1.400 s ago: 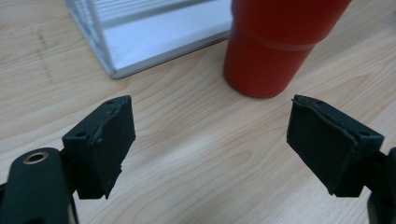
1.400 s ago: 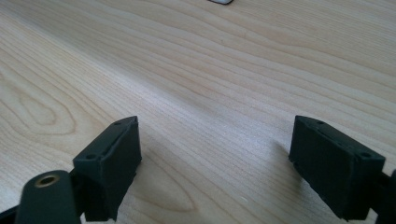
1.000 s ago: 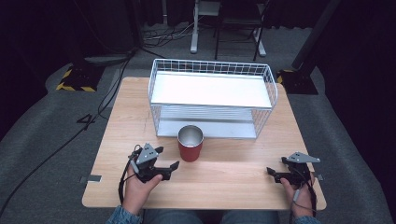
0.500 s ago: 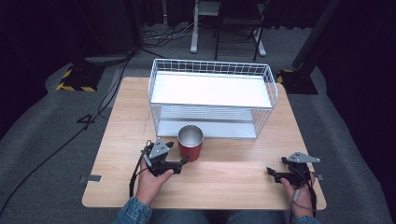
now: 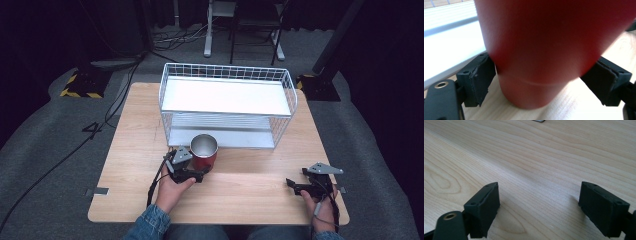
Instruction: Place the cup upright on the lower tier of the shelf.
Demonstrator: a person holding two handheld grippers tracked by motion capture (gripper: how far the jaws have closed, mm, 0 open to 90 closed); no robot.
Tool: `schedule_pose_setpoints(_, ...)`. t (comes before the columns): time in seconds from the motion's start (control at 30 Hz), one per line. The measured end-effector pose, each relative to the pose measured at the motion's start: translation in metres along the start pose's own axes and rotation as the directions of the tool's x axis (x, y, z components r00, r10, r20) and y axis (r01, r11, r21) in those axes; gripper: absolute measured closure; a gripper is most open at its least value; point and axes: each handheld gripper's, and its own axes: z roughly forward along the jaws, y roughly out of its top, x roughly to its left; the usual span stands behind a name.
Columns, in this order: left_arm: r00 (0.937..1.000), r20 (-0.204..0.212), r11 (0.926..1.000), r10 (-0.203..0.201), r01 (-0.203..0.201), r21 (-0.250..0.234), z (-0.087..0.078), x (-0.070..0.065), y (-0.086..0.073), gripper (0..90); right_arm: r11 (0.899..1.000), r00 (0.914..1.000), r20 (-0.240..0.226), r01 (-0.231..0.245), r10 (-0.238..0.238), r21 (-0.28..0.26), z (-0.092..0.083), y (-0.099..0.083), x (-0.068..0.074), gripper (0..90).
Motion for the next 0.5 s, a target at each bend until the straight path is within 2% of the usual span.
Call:
schedule_pose_setpoints(0.13, 0.9997, -0.017, 0.9998, 0.020, -0.020, 0.006, 0.006, -0.002, 0.003, 13.2, 1.000, 1.0000, 0.001, 0.000, 0.000, 0.000, 0.000, 0.000, 0.000, 17.3)
schedule_pose_setpoints(0.37, 0.9999, -0.011, 0.9998, 0.003, -0.003, 0.020, 0.011, -0.001, 0.002, 13.5, 1.000, 1.0000, 0.002, 0.000, 0.000, 0.000, 0.000, 0.000, 0.000, 17.3)
schedule_pose_setpoints(0.5, 0.9999, -0.011, 0.9996, 0.008, -0.008, 0.027, 0.013, -0.001, 0.001, 14.2, 1.000, 1.0000, 0.002, 0.001, -0.001, 0.000, 0.000, 0.000, 0.000, 17.3)
